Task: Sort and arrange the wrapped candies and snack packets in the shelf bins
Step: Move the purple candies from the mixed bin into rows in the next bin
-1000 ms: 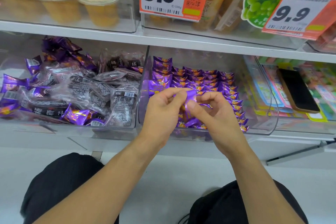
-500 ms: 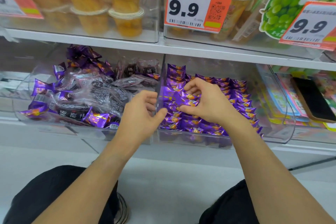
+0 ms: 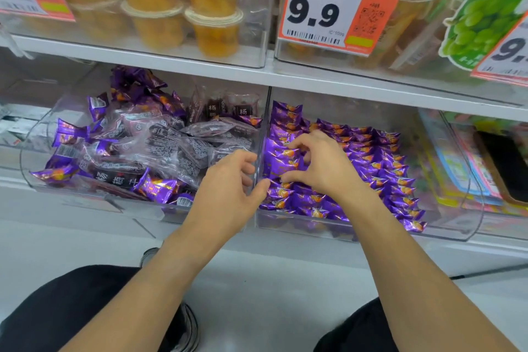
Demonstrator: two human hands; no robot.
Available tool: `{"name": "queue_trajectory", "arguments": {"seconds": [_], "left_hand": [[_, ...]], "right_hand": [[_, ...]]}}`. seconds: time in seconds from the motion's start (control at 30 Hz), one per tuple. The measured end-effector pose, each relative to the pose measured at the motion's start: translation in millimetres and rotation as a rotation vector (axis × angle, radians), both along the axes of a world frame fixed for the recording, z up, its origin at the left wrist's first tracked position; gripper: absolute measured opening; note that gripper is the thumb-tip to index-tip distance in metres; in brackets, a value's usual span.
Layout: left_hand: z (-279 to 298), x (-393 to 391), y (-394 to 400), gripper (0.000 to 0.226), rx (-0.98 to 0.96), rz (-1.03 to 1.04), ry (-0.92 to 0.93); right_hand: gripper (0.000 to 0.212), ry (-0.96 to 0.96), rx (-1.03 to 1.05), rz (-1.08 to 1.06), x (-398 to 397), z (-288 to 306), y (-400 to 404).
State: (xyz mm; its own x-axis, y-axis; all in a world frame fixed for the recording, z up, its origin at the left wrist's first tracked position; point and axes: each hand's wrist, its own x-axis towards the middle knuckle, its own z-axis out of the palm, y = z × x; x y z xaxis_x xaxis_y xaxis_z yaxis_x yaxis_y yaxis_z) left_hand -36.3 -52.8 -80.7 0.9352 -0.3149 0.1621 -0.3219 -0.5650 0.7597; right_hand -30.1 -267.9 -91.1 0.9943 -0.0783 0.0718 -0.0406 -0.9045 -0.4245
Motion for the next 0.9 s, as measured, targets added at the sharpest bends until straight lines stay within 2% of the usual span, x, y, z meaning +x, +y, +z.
{"name": "queue_trajectory", "arguments": {"seconds": [0.27, 0.37, 0.47, 0.57, 0.73, 0.9], "left_hand": [[0, -3, 0, 0.041, -0.005, -0.012, -0.007], [0, -3, 1, 0.042, -0.008, -0.021, -0.005], [0, -4, 2, 0.043, -0.004, -0.023, -0.006], [0, -5, 3, 0.043, -0.006, -0.025, -0.002], [1, -5, 3, 0.044, -0.011, -0.039, 0.011], [-1, -5, 3, 0.044, -0.007, -0.039, 0.007]], "right_hand": [[0.072, -0.049, 0.182, -0.077, -3, -4, 10], [0.062, -0.065, 0.245, -0.104, -4, -3, 12], [0.051, -0.057, 0.183, -0.064, -5, -5, 15], [0.052, -0.057, 0.141, -0.048, -6, -5, 11], [0.039, -0.031, 0.232, -0.109, -4, -6, 4], [0.034, -0.033, 0.194, -0.014, -4, -7, 6]]}}
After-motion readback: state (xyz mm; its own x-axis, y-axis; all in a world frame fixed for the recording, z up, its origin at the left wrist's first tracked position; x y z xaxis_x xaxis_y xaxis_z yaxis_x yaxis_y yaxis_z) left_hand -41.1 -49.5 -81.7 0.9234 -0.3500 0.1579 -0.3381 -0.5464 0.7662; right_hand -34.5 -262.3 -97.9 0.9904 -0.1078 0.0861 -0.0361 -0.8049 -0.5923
